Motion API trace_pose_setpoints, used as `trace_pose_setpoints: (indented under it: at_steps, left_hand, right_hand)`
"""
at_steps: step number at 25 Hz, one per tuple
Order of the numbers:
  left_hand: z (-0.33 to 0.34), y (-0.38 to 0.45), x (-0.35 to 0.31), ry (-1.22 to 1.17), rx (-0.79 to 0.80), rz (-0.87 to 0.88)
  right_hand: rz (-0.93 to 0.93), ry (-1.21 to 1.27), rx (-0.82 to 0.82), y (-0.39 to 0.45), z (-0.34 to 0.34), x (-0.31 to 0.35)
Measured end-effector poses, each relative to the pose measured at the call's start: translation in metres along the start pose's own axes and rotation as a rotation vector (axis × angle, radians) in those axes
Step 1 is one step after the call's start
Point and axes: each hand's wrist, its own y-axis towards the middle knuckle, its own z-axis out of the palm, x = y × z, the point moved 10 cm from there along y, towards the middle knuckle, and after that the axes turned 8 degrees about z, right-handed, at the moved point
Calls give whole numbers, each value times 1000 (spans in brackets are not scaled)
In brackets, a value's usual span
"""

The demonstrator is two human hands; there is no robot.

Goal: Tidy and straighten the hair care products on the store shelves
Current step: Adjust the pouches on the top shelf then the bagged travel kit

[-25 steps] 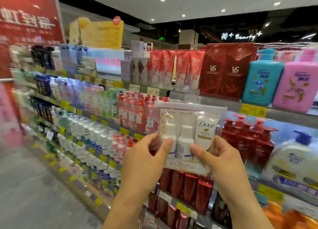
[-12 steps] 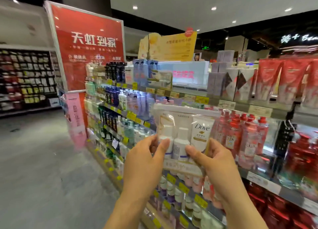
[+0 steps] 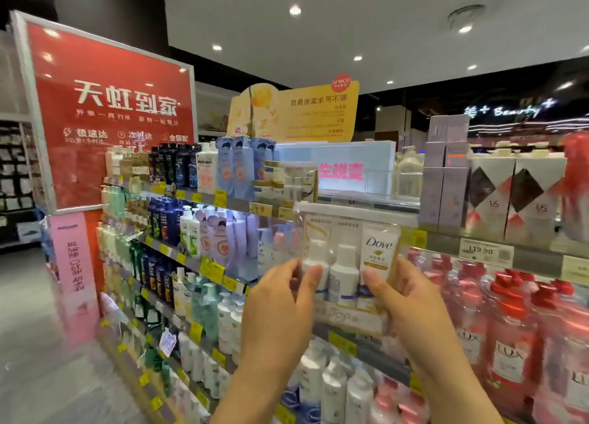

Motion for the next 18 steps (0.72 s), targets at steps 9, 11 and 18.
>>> trace_pose_setpoints:
  at_steps: [9,11,18]
  left_hand:
    - [84,216,95,26,-19,256]
    - [103,248,121,91,-35,286]
    - [163,337,198,-60,-28,253]
  right_hand:
    - [-173,158,-337,247,-11,10]
    - [-217,152,-462,289,-23,13]
    - [-150,-86,-651,377,-31,-13]
